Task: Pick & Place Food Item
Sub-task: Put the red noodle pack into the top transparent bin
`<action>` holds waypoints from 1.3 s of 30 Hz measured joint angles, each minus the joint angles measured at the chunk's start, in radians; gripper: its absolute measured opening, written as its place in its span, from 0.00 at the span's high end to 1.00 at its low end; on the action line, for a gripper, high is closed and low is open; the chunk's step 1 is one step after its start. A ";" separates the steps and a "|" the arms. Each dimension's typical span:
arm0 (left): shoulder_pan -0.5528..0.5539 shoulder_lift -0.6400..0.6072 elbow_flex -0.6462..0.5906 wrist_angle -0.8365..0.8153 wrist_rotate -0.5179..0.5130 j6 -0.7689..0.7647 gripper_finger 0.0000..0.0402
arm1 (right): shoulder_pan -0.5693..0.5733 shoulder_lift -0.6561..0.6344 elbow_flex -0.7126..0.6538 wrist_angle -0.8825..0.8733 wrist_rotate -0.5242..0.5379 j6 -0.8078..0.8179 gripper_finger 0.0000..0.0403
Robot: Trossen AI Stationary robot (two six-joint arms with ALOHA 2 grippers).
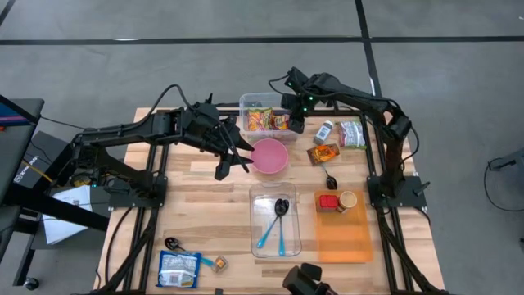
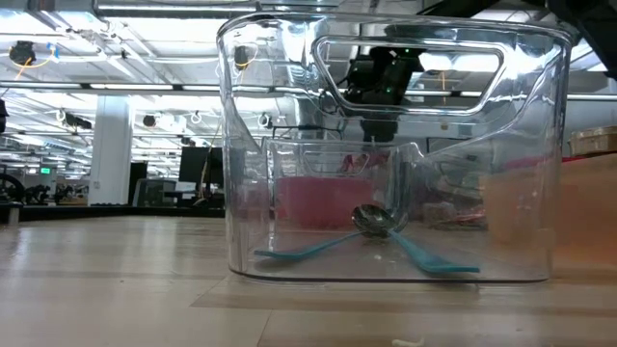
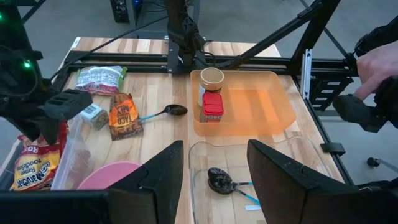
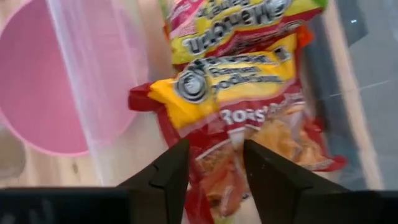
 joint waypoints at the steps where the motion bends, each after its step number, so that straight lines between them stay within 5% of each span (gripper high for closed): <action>1: 0.000 0.000 0.000 0.000 0.000 0.000 0.57 | 0.004 0.000 0.000 0.009 0.009 0.000 0.70; 7: 0.000 0.000 0.000 0.000 0.000 0.000 0.57 | 0.012 -0.007 0.000 0.015 0.033 0.035 0.97; 27: -0.003 0.000 0.000 0.001 0.001 -0.007 0.57 | 0.056 -0.111 -0.006 0.147 0.237 0.153 1.00; 39: -0.022 0.000 0.000 0.001 0.002 -0.053 0.57 | 0.062 -0.109 -0.201 0.373 0.252 0.311 1.00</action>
